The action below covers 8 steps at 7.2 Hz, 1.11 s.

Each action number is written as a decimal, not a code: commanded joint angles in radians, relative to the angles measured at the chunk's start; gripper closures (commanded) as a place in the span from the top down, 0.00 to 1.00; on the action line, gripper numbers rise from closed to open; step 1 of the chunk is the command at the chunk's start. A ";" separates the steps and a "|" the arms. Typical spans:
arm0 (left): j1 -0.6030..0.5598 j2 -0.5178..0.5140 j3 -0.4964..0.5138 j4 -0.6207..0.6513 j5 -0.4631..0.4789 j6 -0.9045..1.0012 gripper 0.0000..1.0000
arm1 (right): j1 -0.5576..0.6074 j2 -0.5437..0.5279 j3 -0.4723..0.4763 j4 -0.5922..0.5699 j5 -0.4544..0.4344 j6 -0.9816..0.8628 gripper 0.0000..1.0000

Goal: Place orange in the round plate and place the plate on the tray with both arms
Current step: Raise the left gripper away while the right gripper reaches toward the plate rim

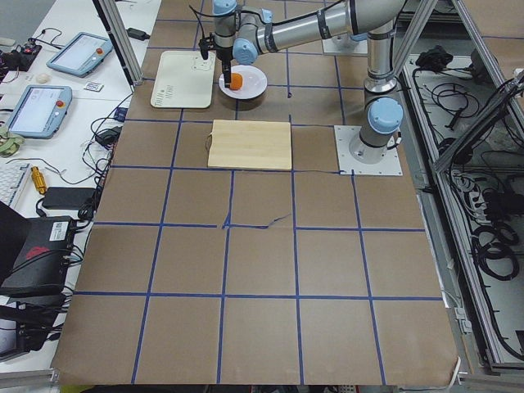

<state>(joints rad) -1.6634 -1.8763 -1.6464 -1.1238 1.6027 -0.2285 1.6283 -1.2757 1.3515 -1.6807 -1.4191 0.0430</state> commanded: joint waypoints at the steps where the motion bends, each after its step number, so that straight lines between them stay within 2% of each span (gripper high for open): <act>1: 0.150 0.078 0.022 -0.077 0.034 0.087 1.00 | 0.001 0.071 0.050 -0.086 0.145 0.003 1.00; 2: 0.210 0.109 0.026 -0.105 0.030 0.087 1.00 | 0.002 0.078 0.180 -0.240 0.188 0.006 1.00; 3: 0.223 0.144 0.026 -0.147 0.037 0.084 1.00 | 0.005 0.078 0.348 -0.448 0.262 0.011 1.00; 4: 0.226 0.163 0.025 -0.146 0.033 0.084 1.00 | 0.007 0.081 0.474 -0.587 0.296 0.012 1.00; 5: 0.235 0.186 0.026 -0.155 0.037 0.084 1.00 | 0.010 0.104 0.521 -0.650 0.299 0.026 1.00; 8: 0.220 0.284 0.016 -0.159 0.051 0.098 1.00 | 0.036 0.180 0.531 -0.706 0.336 0.089 1.00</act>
<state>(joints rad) -1.4359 -1.6347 -1.6252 -1.2820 1.6457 -0.1376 1.6547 -1.1269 1.8752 -2.3632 -1.0939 0.1099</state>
